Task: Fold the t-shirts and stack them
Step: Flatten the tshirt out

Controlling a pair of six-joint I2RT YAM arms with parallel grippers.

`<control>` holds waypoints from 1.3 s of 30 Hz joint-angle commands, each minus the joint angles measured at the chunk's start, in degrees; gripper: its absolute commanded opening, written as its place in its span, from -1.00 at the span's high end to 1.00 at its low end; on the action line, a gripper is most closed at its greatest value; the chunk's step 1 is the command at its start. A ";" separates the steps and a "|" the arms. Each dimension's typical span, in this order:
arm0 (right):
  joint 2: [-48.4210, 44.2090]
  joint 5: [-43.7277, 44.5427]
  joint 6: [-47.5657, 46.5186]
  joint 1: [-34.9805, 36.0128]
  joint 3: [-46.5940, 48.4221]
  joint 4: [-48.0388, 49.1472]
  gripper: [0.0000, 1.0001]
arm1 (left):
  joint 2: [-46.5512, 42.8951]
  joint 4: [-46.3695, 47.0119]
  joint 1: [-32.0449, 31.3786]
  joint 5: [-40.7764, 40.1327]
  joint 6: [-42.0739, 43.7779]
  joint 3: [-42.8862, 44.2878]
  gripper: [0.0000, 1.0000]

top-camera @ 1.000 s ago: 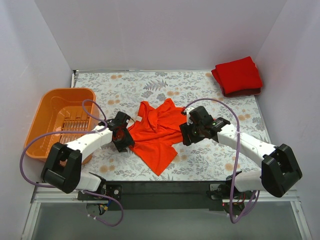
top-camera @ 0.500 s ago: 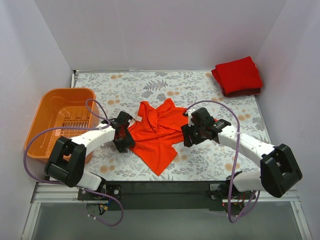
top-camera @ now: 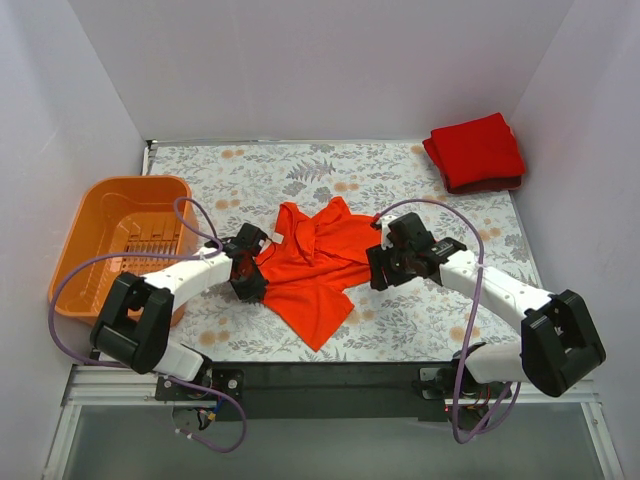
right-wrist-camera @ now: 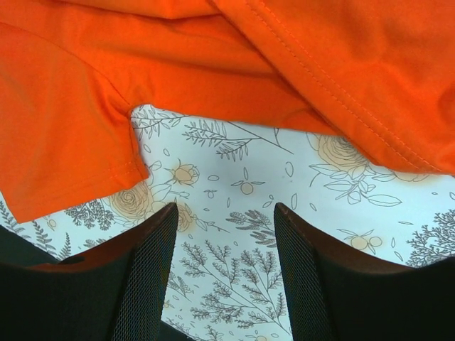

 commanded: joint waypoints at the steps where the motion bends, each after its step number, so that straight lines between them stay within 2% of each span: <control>1: -2.40 1.30 0.04 -2.71 -0.76 1.66 -0.27 | -1.47 -3.10 -0.26 -4.00 -0.13 -0.04 1.00; 7: -2.67 4.46 -0.30 -9.84 -0.85 1.57 -0.27 | -9.56 -7.78 0.53 -9.29 1.89 1.45 1.00; 14: 2.33 7.63 -3.74 -10.46 1.00 0.96 -0.30 | -11.24 -4.97 1.14 -9.11 5.05 -0.13 1.00; 18: 5.06 5.53 -4.70 -10.11 1.97 1.13 -0.30 | -11.76 -3.30 1.67 -9.64 7.34 -0.92 1.00; 22: 7.35 6.31 -5.67 -5.74 4.51 1.04 -0.30 | -13.52 0.38 1.85 -9.56 8.66 -3.37 1.00; 28: 12.18 12.55 -6.81 1.30 10.92 1.13 -0.27 | -15.02 4.61 1.93 -8.58 9.71 -6.81 1.00; 32: 18.23 13.08 -7.69 3.42 14.53 1.39 -0.15 | -15.54 4.09 1.93 -11.91 9.63 -6.02 1.00; 39: 23.61 16.06 -8.65 5.44 16.56 1.83 -0.08 | -16.42 3.38 2.02 -13.59 9.19 -6.19 1.00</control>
